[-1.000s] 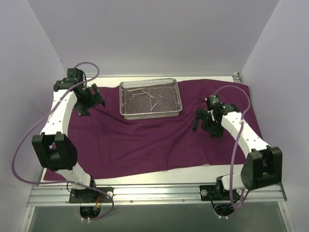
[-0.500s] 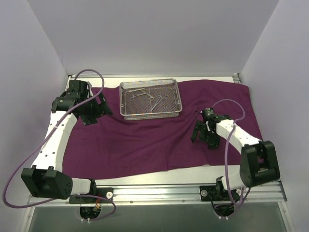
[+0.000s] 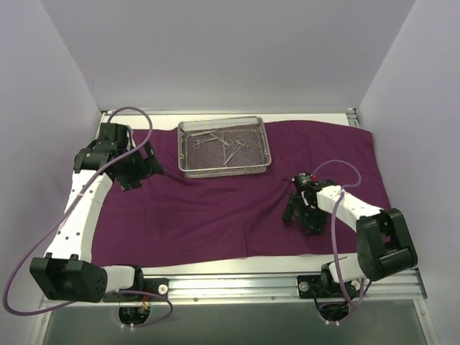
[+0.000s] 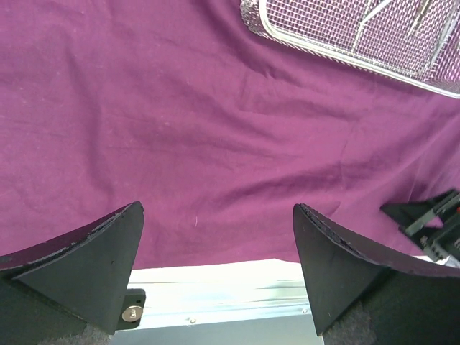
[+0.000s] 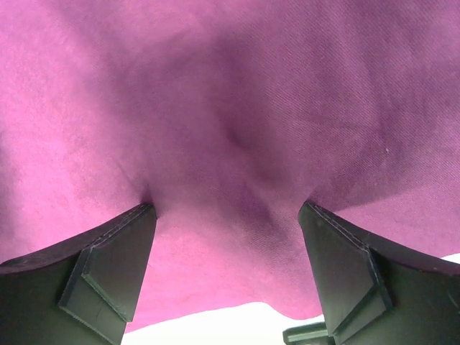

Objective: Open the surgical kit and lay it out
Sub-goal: Smooth out the surgical kit at the center of the board.

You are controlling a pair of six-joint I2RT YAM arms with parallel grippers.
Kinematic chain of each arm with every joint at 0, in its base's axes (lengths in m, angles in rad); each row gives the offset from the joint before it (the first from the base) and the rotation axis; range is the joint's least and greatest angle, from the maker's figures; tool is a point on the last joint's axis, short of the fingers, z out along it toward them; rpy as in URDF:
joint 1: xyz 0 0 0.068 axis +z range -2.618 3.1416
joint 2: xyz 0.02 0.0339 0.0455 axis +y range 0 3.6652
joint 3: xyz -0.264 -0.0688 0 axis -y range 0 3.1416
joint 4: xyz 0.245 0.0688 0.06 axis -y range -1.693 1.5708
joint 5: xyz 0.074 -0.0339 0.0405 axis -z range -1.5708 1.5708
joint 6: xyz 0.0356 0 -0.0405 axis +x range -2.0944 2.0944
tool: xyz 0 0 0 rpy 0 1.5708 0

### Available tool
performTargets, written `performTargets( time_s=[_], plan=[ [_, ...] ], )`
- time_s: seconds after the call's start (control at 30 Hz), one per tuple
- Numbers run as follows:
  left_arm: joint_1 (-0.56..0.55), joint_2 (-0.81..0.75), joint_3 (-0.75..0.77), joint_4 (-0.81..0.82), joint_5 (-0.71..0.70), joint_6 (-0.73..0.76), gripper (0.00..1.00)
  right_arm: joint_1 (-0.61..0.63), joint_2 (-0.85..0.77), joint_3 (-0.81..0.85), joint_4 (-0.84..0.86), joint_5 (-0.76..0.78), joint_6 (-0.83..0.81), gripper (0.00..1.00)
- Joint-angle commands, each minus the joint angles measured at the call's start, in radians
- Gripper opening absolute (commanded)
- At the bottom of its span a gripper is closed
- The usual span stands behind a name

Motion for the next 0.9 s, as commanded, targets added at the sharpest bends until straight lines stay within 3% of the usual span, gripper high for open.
performTargets(
  time_s=[0.0, 0.17, 0.3, 0.53, 0.87],
  plan=[
    [0.019, -0.007, -0.009, -0.004, -0.025, -0.002, 0.94, 0.037, -0.052, -0.075, -0.187, -0.069, 0.062, 0.85],
    [0.050, 0.010, -0.018, -0.001, -0.020, 0.017, 0.94, 0.086, -0.130, 0.039, -0.325, -0.028, 0.036, 0.88],
    [0.061, 0.043, -0.021, 0.003, -0.021, 0.025, 0.94, 0.181, -0.140, 0.243, -0.330, 0.052, -0.048, 0.93],
    [0.064, 0.151, -0.024, -0.018, -0.044, 0.020, 0.94, 0.395, 0.104, 0.450, -0.184, -0.053, -0.123, 0.90],
    [0.064, 0.134, -0.057, -0.003, -0.044, 0.028, 0.94, 0.612, 0.339, 0.446, -0.043, -0.034, 0.013, 0.87]
  ],
)
